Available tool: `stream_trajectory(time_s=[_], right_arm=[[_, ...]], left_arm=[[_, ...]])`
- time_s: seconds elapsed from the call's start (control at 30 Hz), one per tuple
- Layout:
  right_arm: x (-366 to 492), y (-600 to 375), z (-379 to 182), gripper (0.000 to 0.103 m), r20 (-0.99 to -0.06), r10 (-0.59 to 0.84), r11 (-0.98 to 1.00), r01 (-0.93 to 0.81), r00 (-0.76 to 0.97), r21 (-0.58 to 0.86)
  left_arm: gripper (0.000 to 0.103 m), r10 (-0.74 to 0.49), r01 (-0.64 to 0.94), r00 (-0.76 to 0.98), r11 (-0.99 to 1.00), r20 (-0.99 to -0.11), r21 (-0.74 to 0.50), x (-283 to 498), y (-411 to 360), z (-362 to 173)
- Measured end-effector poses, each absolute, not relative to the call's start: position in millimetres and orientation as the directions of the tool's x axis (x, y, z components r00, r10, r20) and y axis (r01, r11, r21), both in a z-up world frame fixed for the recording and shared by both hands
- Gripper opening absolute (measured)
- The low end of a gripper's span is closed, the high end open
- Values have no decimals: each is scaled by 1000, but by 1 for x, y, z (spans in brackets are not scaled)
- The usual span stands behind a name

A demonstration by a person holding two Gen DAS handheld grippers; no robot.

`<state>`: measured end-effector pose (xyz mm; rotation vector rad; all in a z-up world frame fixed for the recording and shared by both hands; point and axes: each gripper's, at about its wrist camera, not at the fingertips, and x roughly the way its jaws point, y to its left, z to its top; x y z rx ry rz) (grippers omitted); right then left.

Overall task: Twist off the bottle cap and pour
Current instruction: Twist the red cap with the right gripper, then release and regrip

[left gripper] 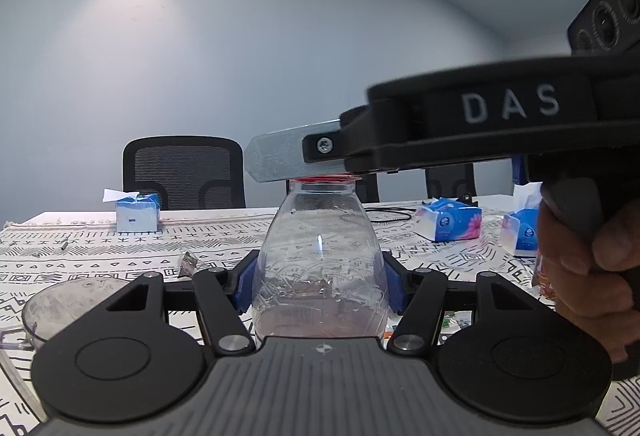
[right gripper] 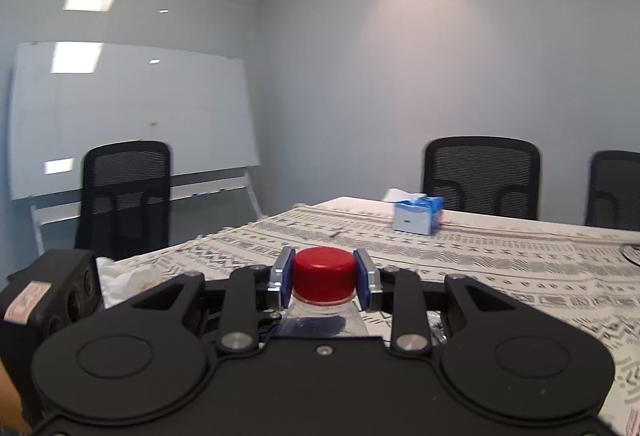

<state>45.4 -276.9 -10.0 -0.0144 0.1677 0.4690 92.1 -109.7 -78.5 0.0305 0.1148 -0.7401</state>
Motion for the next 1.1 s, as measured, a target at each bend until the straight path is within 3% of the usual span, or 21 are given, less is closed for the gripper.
stream_trajectory(time_s=[0.3, 0.57, 0.77, 0.87, 0.97, 1.1], right_arm=[[87, -330, -14, 33, -117, 800, 594, -805, 588, 13], [125, -349, -3, 33, -144, 933, 340, -939, 331, 47], [134, -359, -1, 33, -120, 958, 270, -959, 260, 80], [135, -363, -3, 34, -107, 950, 303, -949, 293, 93], [107, -350, -3, 36, -96, 865, 499, -865, 493, 51], [69, -326, -1, 51, -71, 685, 728, -686, 725, 24]], left_arm=[[58, -682, 688, 722, 725, -118, 18, 88, -115, -80], [58, -682, 689, 723, 724, -115, 31, 85, -117, -80], [58, -681, 688, 724, 725, -113, 37, 84, -118, -80], [58, -672, 678, 732, 735, -112, 21, 86, -119, -80], [58, -672, 677, 733, 736, -108, 15, 89, -118, -81], [58, -663, 670, 740, 741, -107, 38, 86, -121, -80]])
